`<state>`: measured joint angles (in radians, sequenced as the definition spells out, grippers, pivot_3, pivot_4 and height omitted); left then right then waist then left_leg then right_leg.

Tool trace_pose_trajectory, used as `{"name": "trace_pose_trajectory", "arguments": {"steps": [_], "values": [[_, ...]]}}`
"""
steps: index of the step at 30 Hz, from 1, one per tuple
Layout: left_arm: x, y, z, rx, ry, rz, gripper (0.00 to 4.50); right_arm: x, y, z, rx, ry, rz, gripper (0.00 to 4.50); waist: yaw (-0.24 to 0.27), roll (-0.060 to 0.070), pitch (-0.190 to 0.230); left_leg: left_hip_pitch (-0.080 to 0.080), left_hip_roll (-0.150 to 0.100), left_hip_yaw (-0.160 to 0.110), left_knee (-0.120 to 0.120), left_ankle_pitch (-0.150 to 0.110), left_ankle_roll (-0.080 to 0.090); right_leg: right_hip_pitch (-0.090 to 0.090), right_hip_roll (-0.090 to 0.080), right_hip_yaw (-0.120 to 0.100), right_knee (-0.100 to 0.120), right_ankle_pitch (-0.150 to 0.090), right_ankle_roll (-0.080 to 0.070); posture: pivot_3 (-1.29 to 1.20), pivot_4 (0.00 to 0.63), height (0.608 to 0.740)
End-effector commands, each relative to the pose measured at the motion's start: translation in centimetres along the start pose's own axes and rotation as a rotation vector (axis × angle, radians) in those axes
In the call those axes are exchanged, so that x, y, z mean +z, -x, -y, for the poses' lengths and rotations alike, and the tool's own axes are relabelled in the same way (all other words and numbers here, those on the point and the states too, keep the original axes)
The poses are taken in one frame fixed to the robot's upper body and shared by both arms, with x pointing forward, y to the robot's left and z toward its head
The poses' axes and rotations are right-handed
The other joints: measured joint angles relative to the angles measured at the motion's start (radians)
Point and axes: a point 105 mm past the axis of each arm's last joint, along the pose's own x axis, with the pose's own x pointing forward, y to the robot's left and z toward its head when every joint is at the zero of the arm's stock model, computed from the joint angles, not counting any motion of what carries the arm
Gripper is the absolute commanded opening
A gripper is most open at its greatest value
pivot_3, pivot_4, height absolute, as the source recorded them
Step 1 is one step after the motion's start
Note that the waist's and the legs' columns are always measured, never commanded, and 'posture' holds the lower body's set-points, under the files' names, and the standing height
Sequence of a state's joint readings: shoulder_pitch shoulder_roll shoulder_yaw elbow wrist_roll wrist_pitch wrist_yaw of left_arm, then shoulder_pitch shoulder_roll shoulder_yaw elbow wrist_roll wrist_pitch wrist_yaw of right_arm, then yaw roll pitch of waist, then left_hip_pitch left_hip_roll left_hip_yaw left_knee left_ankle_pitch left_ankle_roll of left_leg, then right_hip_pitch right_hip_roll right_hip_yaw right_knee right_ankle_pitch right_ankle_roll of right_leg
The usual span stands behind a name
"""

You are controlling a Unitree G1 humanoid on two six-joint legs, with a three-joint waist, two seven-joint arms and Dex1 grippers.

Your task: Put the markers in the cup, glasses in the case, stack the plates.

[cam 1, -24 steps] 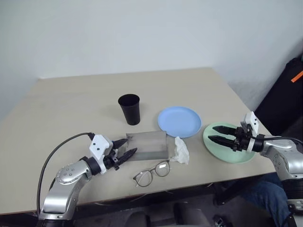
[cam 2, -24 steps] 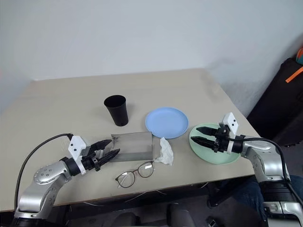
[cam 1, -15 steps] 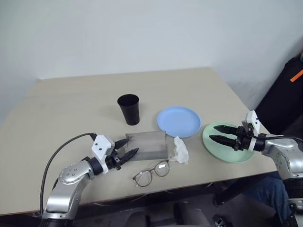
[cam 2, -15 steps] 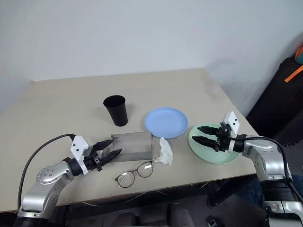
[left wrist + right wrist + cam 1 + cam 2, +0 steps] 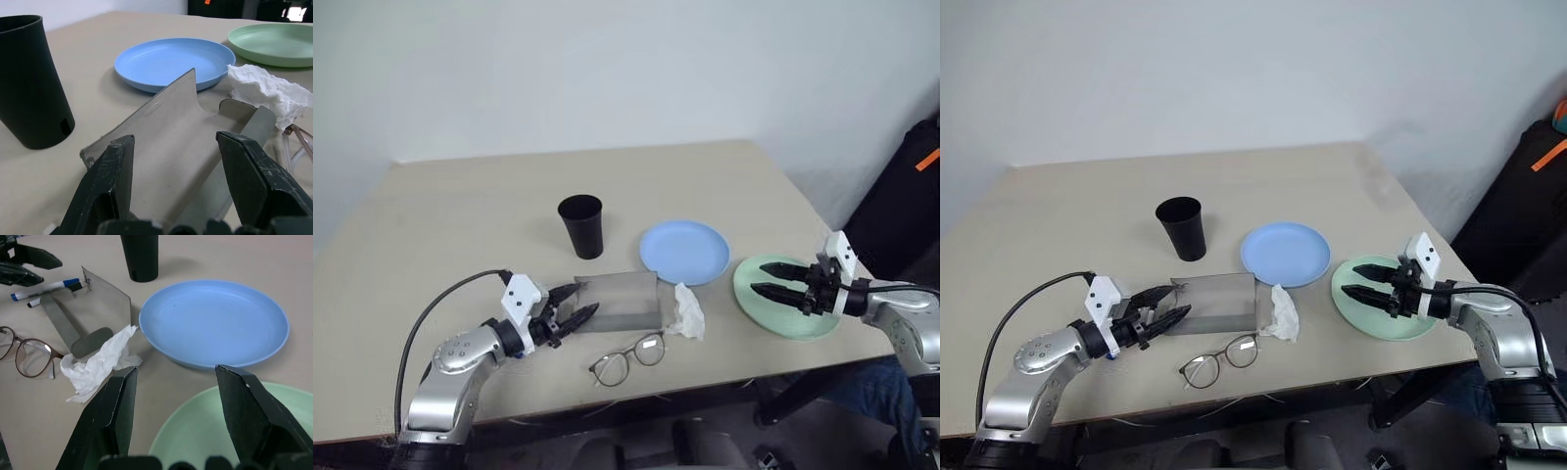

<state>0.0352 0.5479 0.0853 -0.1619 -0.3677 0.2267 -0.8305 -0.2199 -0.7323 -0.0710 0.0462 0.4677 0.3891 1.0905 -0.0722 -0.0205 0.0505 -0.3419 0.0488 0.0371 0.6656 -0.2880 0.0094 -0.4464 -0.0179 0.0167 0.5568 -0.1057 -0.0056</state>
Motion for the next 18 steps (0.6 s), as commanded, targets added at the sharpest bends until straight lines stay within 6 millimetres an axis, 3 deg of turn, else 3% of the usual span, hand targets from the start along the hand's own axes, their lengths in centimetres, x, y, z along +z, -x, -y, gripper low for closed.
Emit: {"name": "trace_pose_trajectory", "arguments": {"steps": [1,12,18], "values": [[1.6,-0.5,0.1,-0.034,-0.033,0.044,2.78,1.4,0.5,-0.3,-0.025,0.051,0.026,2.75,0.000,0.000,0.000,0.000,0.000,0.000,0.000,0.000,0.000,0.000,0.000,0.000,0.000,0.000,0.000,0.00,0.000,0.740],[1.6,-1.4,0.5,-0.081,-0.037,0.039,2.78,0.1,0.5,-0.8,-0.084,0.078,-0.083,2.75,0.000,0.000,0.000,0.000,0.000,0.000,0.000,-0.001,-0.001,0.000,0.000,0.000,0.000,0.000,0.000,0.00,0.000,0.740],[1.3,-1.8,1.6,-0.145,-0.051,0.017,2.78,-1.2,0.3,-0.5,-0.122,0.091,-0.241,2.75,0.000,0.000,0.000,0.000,0.000,0.000,0.001,-0.001,-0.002,0.000,0.000,0.000,0.000,0.000,0.000,0.00,0.000,0.740]]}}
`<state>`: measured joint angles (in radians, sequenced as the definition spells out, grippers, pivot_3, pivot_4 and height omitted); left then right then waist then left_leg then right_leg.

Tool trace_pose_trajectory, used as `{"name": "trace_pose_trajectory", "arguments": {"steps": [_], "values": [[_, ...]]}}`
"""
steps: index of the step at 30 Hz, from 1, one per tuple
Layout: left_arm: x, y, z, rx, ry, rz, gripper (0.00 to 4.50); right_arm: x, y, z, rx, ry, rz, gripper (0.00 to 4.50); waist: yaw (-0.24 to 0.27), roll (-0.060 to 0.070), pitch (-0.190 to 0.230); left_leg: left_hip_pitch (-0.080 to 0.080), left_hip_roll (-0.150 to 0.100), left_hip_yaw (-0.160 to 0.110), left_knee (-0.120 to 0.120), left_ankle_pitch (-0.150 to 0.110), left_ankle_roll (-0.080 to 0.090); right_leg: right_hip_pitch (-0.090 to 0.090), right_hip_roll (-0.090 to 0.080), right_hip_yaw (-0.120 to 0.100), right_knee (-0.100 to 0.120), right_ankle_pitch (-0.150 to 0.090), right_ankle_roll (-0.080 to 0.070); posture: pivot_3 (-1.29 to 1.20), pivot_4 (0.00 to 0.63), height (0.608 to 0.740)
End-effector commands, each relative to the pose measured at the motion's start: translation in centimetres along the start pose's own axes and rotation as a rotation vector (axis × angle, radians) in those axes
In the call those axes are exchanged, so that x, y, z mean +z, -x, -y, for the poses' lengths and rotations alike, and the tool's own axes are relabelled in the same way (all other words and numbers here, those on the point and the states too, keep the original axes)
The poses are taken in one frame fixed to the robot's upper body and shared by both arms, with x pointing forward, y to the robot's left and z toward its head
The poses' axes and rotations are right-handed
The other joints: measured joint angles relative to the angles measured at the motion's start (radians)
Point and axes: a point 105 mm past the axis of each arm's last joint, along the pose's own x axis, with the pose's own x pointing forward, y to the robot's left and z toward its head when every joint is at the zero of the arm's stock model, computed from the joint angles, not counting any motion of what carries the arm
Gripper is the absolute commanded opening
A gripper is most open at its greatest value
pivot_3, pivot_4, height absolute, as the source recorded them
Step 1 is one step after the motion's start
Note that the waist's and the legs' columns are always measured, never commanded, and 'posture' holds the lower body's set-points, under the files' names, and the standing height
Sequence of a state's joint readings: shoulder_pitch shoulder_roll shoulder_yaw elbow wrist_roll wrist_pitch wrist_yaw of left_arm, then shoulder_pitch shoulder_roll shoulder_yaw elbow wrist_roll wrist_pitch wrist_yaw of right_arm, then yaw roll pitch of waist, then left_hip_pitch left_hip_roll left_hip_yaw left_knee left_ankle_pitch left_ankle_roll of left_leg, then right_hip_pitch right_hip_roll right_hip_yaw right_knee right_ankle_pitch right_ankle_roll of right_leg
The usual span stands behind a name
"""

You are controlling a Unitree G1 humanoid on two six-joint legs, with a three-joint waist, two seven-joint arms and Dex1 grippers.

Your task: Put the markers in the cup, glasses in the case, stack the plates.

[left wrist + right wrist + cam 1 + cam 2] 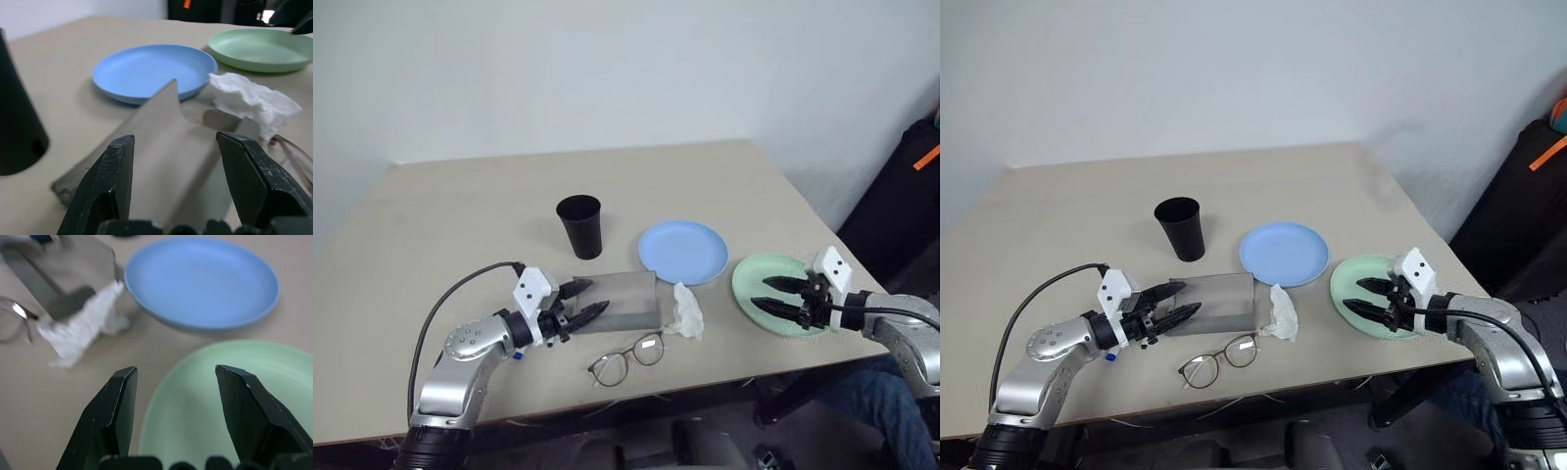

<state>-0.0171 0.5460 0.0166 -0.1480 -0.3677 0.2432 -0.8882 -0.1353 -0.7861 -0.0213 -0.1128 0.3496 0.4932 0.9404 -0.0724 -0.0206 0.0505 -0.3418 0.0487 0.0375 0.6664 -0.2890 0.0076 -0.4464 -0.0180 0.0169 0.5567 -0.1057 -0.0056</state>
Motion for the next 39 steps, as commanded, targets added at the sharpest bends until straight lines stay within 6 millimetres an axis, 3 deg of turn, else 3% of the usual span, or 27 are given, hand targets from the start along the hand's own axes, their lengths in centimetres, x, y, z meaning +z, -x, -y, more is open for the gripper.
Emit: {"name": "trace_pose_trajectory", "arguments": {"steps": [1,11,18,31,34,39], "values": [[1.0,-0.3,0.0,-0.022,-0.052,0.018,2.78,1.0,0.1,0.0,0.003,0.022,-0.038,2.75,0.000,0.000,0.000,0.000,0.000,0.000,0.000,0.000,0.000,0.000,0.000,0.000,0.000,0.000,0.000,0.00,0.000,0.740],[1.1,-0.9,0.4,-0.028,-0.047,0.034,2.78,1.5,-0.8,-1.5,0.030,-0.018,-0.146,2.75,0.000,-0.001,0.000,0.000,0.000,-0.001,0.000,0.000,0.000,0.000,0.000,0.000,0.000,0.000,0.000,0.00,0.000,0.740],[0.9,-1.0,0.5,-0.030,-0.041,0.034,2.78,0.8,-2.3,-2.8,0.012,-0.002,-0.175,2.75,0.000,-0.001,0.000,0.000,0.000,-0.001,0.000,-0.001,0.000,-0.001,0.000,0.000,0.000,0.000,0.000,0.00,0.000,0.740],[1.0,-1.3,0.2,-0.024,-0.049,0.034,2.78,-0.3,-3.8,-1.2,-0.104,0.025,-0.207,2.75,0.000,-0.001,0.000,0.000,0.000,-0.001,0.000,0.000,0.001,-0.001,0.000,0.000,-0.001,0.000,0.000,0.00,0.000,0.740],[0.9,-1.3,0.2,-0.020,-0.050,0.034,2.81,-0.3,-3.9,-1.4,-0.099,0.026,-0.202,2.15,0.000,-0.001,0.000,-0.001,0.000,-0.001,0.000,0.001,0.003,-0.001,0.000,0.000,-0.001,0.000,0.000,0.00,0.000,0.740],[0.9,-1.3,0.1,-0.014,-0.051,0.031,2.81,-0.1,-4.1,-1.3,-0.106,0.042,-0.198,0.49,-0.001,-0.002,0.000,0.000,0.000,-0.001,0.000,0.001,0.003,-0.001,0.000,0.000,-0.001,0.000,0.000,0.00,0.000,0.740]]}}
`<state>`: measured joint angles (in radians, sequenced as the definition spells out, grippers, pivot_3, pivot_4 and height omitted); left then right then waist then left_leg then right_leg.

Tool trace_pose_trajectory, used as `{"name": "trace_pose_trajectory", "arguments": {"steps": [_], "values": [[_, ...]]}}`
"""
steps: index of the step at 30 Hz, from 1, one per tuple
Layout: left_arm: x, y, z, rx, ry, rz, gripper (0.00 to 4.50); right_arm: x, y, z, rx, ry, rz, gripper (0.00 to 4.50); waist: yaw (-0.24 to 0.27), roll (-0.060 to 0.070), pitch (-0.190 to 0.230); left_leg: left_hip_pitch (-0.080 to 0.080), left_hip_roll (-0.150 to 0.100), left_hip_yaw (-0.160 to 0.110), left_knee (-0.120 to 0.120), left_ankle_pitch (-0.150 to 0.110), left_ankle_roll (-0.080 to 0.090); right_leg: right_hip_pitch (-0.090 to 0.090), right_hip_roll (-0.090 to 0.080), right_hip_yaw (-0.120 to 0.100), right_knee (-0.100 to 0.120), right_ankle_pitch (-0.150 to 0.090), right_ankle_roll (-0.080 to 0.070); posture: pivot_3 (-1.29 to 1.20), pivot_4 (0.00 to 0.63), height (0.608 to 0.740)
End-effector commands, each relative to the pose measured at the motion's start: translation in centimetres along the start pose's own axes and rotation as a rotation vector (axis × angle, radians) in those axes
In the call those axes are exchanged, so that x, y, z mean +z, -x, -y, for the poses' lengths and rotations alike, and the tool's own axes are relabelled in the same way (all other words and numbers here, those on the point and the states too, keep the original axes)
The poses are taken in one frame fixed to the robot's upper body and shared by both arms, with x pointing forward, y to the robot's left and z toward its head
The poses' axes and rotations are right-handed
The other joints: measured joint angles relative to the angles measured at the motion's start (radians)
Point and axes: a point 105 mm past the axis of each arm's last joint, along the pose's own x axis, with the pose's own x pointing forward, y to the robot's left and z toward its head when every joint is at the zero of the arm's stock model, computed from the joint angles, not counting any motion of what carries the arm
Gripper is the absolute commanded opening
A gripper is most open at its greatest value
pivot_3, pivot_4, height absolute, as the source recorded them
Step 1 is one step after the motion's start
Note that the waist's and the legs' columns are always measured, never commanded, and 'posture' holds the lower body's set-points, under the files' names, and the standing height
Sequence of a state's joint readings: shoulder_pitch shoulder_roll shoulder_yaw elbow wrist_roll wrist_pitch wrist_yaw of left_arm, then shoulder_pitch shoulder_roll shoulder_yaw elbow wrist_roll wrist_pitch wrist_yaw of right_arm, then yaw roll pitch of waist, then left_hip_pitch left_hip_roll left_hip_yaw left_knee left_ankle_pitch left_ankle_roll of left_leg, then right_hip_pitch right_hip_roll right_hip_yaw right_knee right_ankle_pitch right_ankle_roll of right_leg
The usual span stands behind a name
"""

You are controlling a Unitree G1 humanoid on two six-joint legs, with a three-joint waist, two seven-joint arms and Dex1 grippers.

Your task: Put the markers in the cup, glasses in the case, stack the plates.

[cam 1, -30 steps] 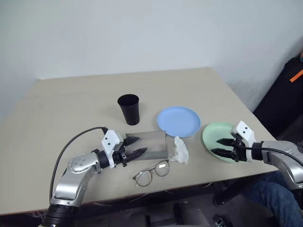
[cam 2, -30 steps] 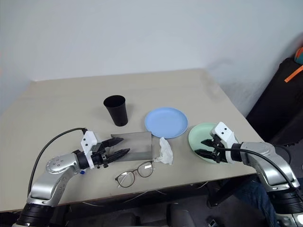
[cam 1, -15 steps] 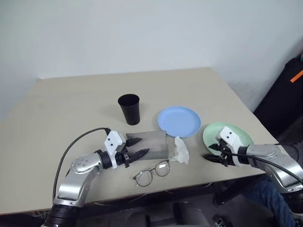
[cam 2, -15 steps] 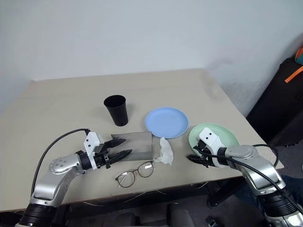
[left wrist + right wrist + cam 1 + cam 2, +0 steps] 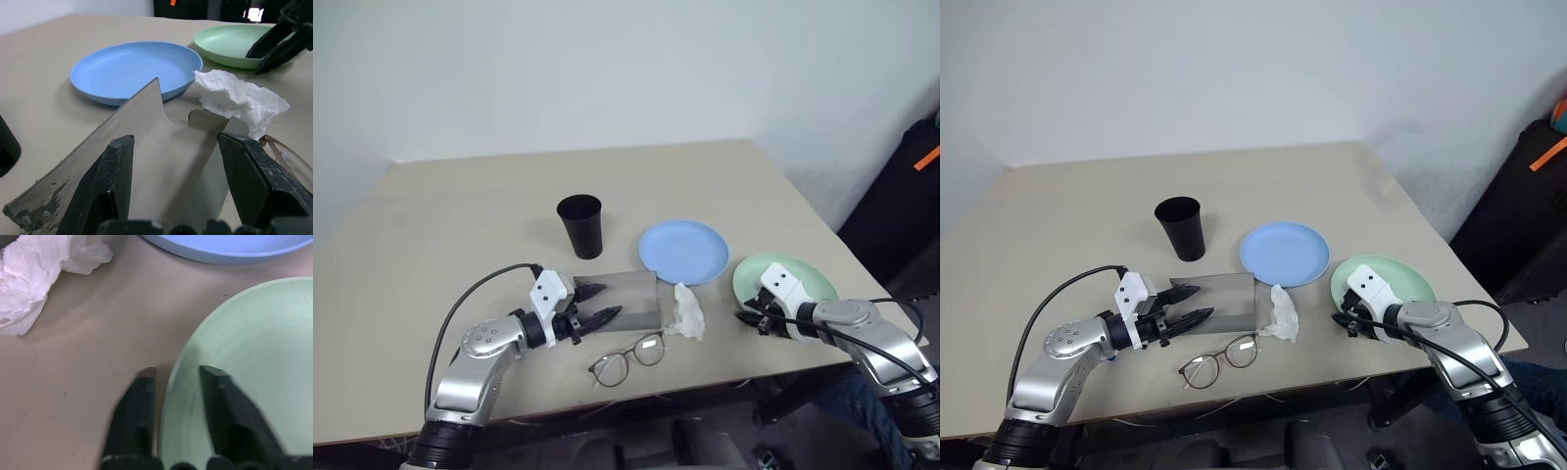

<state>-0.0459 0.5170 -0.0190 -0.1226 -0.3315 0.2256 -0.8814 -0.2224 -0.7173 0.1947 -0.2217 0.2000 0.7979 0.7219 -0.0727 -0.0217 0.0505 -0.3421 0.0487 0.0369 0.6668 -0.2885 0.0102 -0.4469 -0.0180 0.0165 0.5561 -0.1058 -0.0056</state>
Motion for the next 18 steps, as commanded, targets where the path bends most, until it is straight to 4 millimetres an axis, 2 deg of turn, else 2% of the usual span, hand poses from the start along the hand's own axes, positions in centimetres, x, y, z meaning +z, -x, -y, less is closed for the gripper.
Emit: {"name": "trace_pose_trajectory", "arguments": {"steps": [1,9,18], "values": [[1.0,-0.1,-0.2,0.003,-0.037,0.030,2.81,1.4,0.2,0.4,-0.027,0.046,0.042,0.49,-0.002,-0.001,-0.001,0.000,0.000,0.000,0.000,0.000,0.000,0.000,0.000,0.000,0.000,0.000,0.000,0.00,0.000,0.740],[1.0,-0.1,-0.2,0.008,-0.037,0.028,2.81,1.6,0.1,0.7,-0.044,0.076,0.043,0.49,-0.001,-0.002,-0.001,0.001,0.000,0.000,0.000,-0.002,-0.004,0.000,0.000,-0.001,0.000,0.000,0.000,0.00,0.000,0.740],[1.0,-0.1,-0.3,0.012,-0.039,0.029,2.81,2.0,-0.1,2.6,-0.134,0.079,0.048,0.49,-0.001,-0.002,0.000,0.001,0.000,0.001,0.000,-0.002,-0.003,0.000,0.000,-0.001,0.000,0.000,0.000,0.00,0.000,0.740]]}}
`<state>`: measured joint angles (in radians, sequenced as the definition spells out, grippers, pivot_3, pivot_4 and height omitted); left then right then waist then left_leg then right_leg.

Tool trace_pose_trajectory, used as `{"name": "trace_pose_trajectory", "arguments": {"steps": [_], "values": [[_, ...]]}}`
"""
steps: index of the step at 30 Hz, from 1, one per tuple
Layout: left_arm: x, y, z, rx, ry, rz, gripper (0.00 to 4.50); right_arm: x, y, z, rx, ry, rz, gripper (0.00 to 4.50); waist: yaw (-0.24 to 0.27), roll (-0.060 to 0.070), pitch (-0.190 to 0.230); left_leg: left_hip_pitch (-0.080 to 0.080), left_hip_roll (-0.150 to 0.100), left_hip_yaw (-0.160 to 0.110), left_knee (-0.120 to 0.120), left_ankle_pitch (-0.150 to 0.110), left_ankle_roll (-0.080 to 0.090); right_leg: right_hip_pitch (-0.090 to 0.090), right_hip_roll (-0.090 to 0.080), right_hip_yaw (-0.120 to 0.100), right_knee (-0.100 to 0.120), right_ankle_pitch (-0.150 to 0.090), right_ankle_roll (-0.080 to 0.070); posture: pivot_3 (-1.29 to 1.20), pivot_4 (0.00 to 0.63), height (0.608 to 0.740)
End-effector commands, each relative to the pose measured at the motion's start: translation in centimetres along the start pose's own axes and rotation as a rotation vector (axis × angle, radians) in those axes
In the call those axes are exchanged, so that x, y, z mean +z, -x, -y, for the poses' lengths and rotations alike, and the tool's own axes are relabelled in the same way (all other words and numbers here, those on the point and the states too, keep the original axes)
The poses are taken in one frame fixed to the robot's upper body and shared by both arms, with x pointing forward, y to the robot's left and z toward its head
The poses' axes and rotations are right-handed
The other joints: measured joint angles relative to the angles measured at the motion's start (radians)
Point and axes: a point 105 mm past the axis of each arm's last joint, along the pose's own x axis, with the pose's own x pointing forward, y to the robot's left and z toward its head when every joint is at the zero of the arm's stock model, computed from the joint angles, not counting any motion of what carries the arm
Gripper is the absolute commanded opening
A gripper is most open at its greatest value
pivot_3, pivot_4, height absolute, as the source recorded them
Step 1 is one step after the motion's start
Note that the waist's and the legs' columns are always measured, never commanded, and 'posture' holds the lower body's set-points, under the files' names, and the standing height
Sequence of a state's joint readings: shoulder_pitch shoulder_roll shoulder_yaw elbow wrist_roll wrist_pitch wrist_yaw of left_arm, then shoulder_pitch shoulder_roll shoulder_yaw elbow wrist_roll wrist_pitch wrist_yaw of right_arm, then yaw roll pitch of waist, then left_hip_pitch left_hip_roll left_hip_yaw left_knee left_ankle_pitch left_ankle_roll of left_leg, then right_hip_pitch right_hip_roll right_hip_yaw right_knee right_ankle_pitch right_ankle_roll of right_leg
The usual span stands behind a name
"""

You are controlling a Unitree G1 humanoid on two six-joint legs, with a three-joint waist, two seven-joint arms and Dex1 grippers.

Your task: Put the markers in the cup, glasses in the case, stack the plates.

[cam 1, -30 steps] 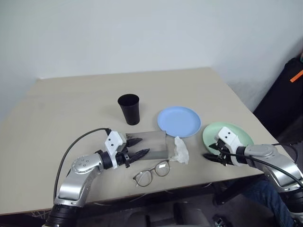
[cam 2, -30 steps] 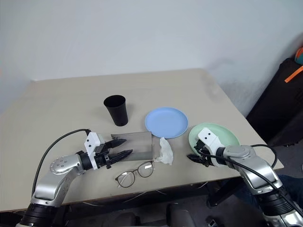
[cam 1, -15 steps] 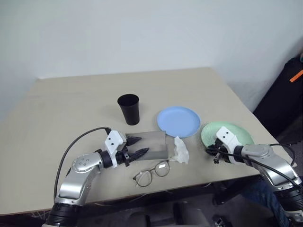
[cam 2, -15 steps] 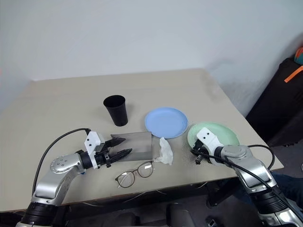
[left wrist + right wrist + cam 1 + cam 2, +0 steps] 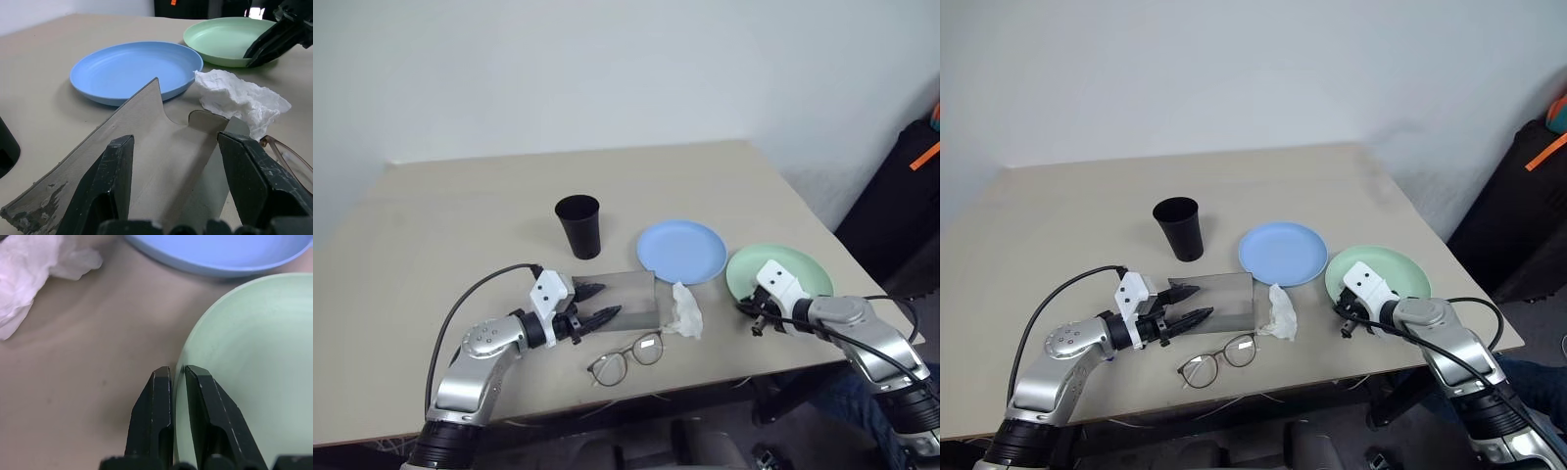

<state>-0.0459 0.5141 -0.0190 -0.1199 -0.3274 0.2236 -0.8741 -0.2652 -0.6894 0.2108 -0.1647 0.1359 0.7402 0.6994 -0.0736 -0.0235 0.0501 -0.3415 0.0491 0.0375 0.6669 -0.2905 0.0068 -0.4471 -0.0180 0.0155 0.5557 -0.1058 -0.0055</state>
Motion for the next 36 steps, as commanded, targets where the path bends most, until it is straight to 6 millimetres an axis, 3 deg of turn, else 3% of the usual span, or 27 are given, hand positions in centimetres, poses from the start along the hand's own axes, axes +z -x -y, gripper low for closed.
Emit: {"name": "trace_pose_trajectory", "arguments": {"steps": [1,8,11,25,36], "values": [[1.0,-0.1,-0.2,0.003,-0.039,0.030,2.81,1.3,0.4,1.8,-0.083,0.027,0.032,0.49,0.000,0.000,0.000,0.000,0.000,0.000,0.000,0.000,0.000,0.000,0.000,0.000,0.000,0.000,0.000,0.00,0.000,0.740],[1.0,-0.2,-0.3,0.004,-0.041,0.030,2.81,1.3,0.4,2.8,-0.121,0.021,0.029,0.49,0.001,0.000,0.000,-0.001,0.000,0.000,0.000,0.001,0.004,0.000,0.000,0.000,0.000,0.000,0.000,0.00,0.000,0.740],[1.0,-0.3,-0.3,0.004,-0.040,0.030,2.81,1.0,0.4,3.3,-0.148,0.020,0.017,0.01,0.001,0.000,0.000,-0.001,-0.001,0.000,0.000,0.001,0.005,0.000,0.000,0.001,0.000,0.000,0.000,0.00,0.000,0.740],[0.9,-0.2,-0.3,0.011,-0.043,0.031,2.81,1.0,0.4,5.5,-0.253,0.017,0.011,0.01,0.001,0.000,0.000,0.000,0.000,0.000,0.001,0.001,0.005,0.000,0.000,0.001,0.000,0.000,0.000,0.00,0.000,0.740],[1.0,-0.3,-0.4,0.013,-0.043,0.033,2.81,5.5,1.2,8.3,-0.350,0.210,0.181,0.01,-0.001,0.000,0.000,-0.001,-0.001,0.000,0.000,0.000,0.006,0.000,0.000,0.002,0.000,0.000,0.000,0.00,0.000,0.740]]}}
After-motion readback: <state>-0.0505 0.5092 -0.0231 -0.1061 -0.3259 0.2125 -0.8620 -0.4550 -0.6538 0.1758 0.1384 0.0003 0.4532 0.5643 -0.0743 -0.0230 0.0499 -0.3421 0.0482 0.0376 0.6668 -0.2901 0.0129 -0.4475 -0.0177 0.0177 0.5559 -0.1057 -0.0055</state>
